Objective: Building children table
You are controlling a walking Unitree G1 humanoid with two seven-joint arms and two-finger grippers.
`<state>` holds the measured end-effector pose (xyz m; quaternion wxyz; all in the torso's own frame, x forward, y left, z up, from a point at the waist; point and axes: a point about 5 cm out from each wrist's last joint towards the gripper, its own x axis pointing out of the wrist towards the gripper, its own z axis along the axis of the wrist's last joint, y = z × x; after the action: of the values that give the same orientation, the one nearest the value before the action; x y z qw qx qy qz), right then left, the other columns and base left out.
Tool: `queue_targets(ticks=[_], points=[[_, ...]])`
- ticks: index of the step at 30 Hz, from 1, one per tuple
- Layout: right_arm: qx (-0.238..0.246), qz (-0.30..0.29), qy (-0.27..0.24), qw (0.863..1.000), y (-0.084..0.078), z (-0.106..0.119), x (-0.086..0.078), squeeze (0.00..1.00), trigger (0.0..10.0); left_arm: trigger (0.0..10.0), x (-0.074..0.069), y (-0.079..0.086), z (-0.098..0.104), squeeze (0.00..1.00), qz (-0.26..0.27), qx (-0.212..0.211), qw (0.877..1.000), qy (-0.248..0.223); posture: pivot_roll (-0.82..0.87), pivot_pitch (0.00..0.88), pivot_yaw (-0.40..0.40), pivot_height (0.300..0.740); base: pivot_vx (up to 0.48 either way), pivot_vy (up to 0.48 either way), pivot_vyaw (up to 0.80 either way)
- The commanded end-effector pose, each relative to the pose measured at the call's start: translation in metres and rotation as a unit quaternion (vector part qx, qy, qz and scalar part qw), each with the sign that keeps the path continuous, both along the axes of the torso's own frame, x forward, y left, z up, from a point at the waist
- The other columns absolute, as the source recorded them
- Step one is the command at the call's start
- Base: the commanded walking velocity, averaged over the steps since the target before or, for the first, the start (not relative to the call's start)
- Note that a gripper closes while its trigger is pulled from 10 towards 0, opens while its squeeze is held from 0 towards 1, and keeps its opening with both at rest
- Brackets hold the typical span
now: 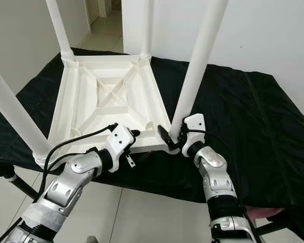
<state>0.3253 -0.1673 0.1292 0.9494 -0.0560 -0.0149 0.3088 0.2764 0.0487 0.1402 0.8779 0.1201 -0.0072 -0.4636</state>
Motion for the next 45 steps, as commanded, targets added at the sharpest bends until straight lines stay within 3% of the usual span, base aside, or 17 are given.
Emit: queue_targets(ticks=[1,6,7,8,9,22,23,25,28,30,32,38,41,42,44,45], points=[[-0.017,0.037,0.009,0.999,0.003,-0.003,0.002,0.00,10.0,10.0,-0.003,-0.002,0.000,0.00,-0.009,0.004,1.000,0.003,-0.04,0.000,-0.008,0.740,0.000,0.000,0.00],[-0.025,0.057,0.017,0.998,0.004,-0.005,0.011,0.00,10.0,10.0,-0.003,-0.002,0.000,0.00,-0.012,0.005,1.000,0.002,-0.04,0.000,-0.008,0.740,0.000,0.000,0.00],[-0.032,0.057,0.021,0.998,0.004,-0.008,0.012,0.00,2.7,10.0,-0.003,-0.002,0.001,0.00,-0.011,0.005,1.000,0.002,-0.03,0.000,-0.002,0.740,0.000,0.000,0.00],[-0.037,0.057,0.024,0.997,0.003,-0.010,0.012,0.00,2.7,10.0,-0.003,-0.001,0.001,0.00,-0.010,0.005,1.000,0.001,-0.03,0.000,0.000,0.740,0.000,0.000,0.00],[-0.037,0.056,0.031,0.997,0.002,-0.012,0.012,0.00,0.0,10.0,-0.002,-0.001,0.001,0.00,-0.009,0.005,1.000,0.001,-0.02,0.000,0.002,0.740,0.000,0.000,0.00],[-0.029,0.050,0.044,0.997,-0.008,-0.018,0.014,0.00,0.0,10.0,-0.001,0.004,0.004,0.00,-0.002,0.008,1.000,0.000,-0.01,0.000,0.000,0.740,0.000,0.000,0.00],[-0.040,0.030,0.044,0.998,-0.009,-0.020,0.015,0.00,10.0,10.0,0.000,0.004,0.004,0.00,-0.001,0.007,1.000,0.000,-0.01,0.000,-0.002,0.740,0.000,0.000,0.00],[-0.040,0.030,0.044,0.998,-0.009,-0.020,0.015,0.00,10.0,10.0,0.000,0.004,0.004,0.00,-0.001,0.007,1.000,0.000,-0.01,0.000,-0.002,0.740,0.000,0.000,0.00],[-0.054,-0.033,0.044,0.997,-0.011,-0.025,0.017,0.00,10.0,10.0,0.000,0.003,0.005,0.00,0.002,0.005,1.000,-0.001,-0.01,0.000,-0.004,0.740,0.000,0.000,0.00],[-0.054,-0.033,0.044,0.997,-0.011,-0.025,0.017,0.00,10.0,10.0,0.000,0.003,0.005,0.00,0.002,0.005,1.000,-0.001,-0.01,0.000,-0.004,0.740,0.000,0.000,0.00],[-0.034,-0.067,0.038,0.996,-0.009,-0.025,0.014,0.00,10.0,10.0,0.001,0.004,0.005,0.00,0.004,0.005,1.000,-0.001,-0.02,0.000,-0.006,0.740,0.000,0.000,0.00],[-0.008,-0.096,0.030,0.995,-0.004,-0.024,0.008,0.00,10.0,10.0,0.002,0.005,0.005,0.00,0.007,0.002,1.000,-0.001,-0.03,0.000,-0.007,0.740,0.000,0.000,0.00],[0.014,-0.137,0.030,0.990,0.000,-0.026,0.004,0.00,10.0,10.0,0.002,0.005,0.005,0.00,0.007,-0.002,1.000,0.001,-0.03,0.000,-0.007,0.740,0.000,0.000,0.00],[0.048,-0.185,0.037,0.981,0.002,-0.029,-0.001,0.00,10.0,10.0,0.002,0.004,0.005,0.00,0.010,-0.010,1.000,0.007,-0.05,0.000,-0.020,0.740,0.000,0.000,0.00],[0.048,-0.185,0.037,0.981,0.002,-0.029,-0.001,0.00,10.0,10.0,0.002,0.004,0.005,0.00,0.010,-0.010,1.000,0.007,-0.05,0.000,-0.020,0.740,0.000,0.000,0.00],[0.070,-0.227,0.039,0.971,0.003,-0.031,-0.006,0.00,10.0,10.0,0.002,0.005,0.005,0.00,0.013,-0.017,1.000,0.012,-0.05,0.000,-0.022,0.740,0.000,0.000,0.00]])
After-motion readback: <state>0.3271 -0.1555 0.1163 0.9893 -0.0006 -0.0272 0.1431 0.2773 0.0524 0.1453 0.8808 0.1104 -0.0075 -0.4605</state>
